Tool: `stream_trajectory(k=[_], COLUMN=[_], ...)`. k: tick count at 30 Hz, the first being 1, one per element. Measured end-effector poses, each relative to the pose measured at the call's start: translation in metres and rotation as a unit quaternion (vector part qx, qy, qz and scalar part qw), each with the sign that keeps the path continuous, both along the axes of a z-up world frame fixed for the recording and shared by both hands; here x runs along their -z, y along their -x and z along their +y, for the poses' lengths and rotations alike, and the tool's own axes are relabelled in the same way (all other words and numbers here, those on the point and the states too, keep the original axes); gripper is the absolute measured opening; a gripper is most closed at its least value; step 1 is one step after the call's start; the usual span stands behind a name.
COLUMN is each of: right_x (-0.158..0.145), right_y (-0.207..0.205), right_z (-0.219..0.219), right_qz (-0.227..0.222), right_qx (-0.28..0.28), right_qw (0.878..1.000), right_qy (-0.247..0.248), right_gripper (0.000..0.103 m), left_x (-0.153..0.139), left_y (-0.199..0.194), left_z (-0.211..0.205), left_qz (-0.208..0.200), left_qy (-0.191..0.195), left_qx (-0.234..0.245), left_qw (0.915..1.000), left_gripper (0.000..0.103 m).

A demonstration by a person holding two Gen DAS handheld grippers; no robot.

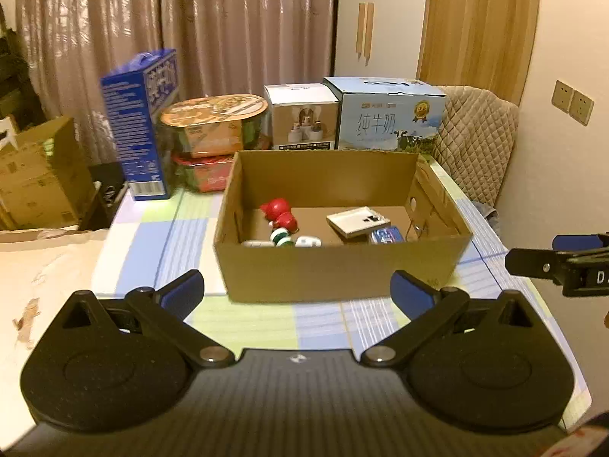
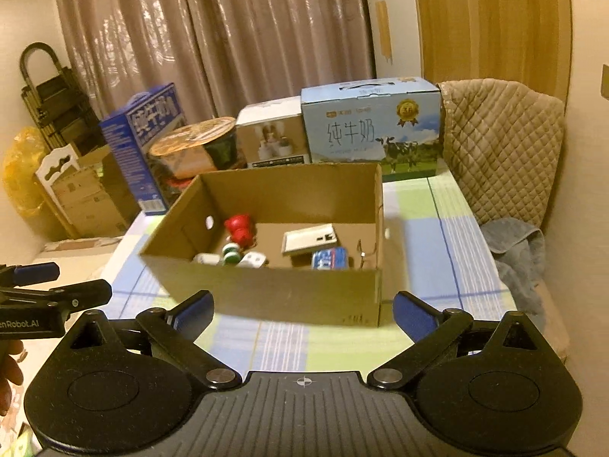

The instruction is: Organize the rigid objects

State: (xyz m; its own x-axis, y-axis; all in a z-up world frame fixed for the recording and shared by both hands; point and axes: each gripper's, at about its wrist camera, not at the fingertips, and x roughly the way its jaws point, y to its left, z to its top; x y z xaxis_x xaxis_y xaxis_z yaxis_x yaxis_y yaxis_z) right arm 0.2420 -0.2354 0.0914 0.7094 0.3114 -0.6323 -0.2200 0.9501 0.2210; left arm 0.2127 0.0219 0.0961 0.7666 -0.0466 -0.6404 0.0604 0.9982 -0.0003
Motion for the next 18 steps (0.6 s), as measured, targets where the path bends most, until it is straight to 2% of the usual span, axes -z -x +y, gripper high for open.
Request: stream_trajectory(k=[4,9,18], right_x=[-0.005,-0.004,0.001], right_y=[0.044,0.087,0.152], right_z=[0.0,-0.007,-0.016], right_qz=[-0.012,-0.003,-0.005], right_qx=[-0.008,0.001,0.023], right_qw=[1.0,1.0,0.999], right_qy=[0.014,0.019,0.035], right_gripper=[0.098,0.098,0.098], left_x=[-0.007,-0.006,-0.004], left_y=[0.041,0.085,0.142], left_z=[-0.005,-0.014,-0.026], left_qz=[-0.001,0.008,0.004], left_qy=[0.01,0.019,0.035], left_qx=[-0.011,-0.012,-0.028], left_qw=[0.9999,0.9997,0.999], left_gripper=[0.102,0.102,0.102])
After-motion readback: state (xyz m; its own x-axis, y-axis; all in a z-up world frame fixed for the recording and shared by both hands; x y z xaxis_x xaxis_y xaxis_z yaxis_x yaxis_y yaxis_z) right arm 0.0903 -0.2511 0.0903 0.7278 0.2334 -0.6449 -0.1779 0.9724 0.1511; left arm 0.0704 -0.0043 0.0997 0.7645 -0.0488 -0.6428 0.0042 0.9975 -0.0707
